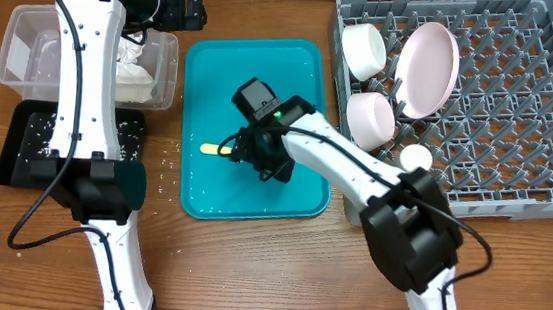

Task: Sort waste into correct bins and load items into the dishwasher
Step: 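Grasp the yellow spoon with the right gripper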

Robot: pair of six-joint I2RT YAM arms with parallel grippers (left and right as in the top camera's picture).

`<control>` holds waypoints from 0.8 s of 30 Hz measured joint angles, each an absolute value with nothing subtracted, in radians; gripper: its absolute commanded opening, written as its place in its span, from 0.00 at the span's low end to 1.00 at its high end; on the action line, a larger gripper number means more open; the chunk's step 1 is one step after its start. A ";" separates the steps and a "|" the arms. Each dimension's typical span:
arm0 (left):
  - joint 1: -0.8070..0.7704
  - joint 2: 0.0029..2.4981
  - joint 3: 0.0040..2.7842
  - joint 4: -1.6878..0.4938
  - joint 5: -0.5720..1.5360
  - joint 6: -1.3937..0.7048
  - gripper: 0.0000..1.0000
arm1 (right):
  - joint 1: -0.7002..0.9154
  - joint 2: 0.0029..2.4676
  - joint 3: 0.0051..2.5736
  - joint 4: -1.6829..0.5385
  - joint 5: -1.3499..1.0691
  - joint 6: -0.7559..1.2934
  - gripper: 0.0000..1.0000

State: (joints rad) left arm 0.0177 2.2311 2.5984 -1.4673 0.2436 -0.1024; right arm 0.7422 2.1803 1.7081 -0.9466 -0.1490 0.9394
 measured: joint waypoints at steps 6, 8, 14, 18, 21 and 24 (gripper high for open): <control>0.018 2.231 2.598 -1.467 0.244 -0.102 1.00 | 0.743 2.231 1.713 -0.891 -0.149 0.994 0.73; 0.018 2.231 2.598 -1.467 0.244 -0.102 1.00 | 0.743 2.239 1.720 -0.860 -0.148 1.002 0.73; 0.018 2.231 2.598 -1.467 0.244 -0.102 1.00 | 0.742 2.253 1.734 -0.822 -0.103 1.050 0.68; 0.018 2.231 2.598 -1.467 0.244 -0.102 1.00 | 0.736 2.259 1.734 -0.777 -0.054 1.070 0.61; 0.018 2.231 2.598 -1.467 0.244 -0.102 1.00 | 0.730 2.261 1.735 -0.762 -0.001 1.084 0.56; 0.018 2.231 2.598 -1.467 0.244 -0.102 1.00 | 0.725 2.266 1.736 -0.748 0.060 1.093 0.52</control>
State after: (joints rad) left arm 0.0177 2.2311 2.5984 -1.4670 0.2440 -0.1024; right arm 0.7250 2.2658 1.7355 -0.7479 0.0601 1.0927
